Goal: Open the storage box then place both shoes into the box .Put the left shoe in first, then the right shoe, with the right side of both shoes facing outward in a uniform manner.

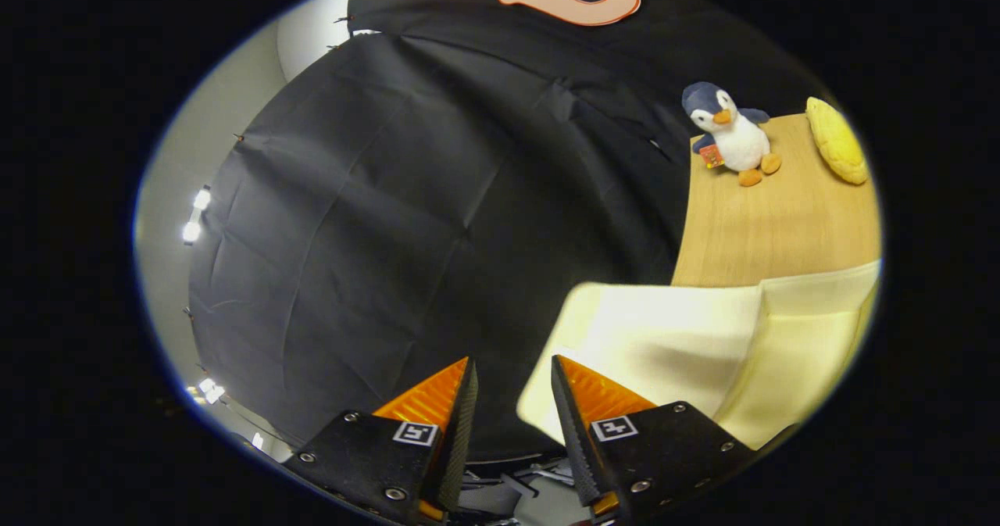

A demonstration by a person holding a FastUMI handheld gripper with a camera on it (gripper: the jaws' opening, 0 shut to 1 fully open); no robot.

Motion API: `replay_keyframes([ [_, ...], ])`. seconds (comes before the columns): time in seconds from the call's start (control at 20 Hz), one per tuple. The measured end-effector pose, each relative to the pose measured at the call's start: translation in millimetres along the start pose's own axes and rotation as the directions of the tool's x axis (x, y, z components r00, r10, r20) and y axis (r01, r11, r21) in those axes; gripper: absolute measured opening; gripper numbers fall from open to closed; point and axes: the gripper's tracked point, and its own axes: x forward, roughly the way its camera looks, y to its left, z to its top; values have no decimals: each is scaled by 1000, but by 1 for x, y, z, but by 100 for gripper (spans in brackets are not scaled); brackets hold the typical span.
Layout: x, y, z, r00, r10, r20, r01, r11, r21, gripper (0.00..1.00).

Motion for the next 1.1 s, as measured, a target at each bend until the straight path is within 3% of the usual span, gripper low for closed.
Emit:
replay_keyframes([
  [0.2,-46,-59,16,985,-153,84,160,983,-87,69],
  [0.4,-115,-136,30,929,-316,190,344,928,-140,78],
  [0.55,-170,-197,28,868,-440,231,479,865,-149,79],
  [0.8,-270,-293,7,721,-630,290,684,715,-148,79],
  [0.95,-317,-349,-21,630,-733,258,775,615,-145,79],
  [1.1,-350,-389,-61,574,-794,198,819,562,-120,78],
])
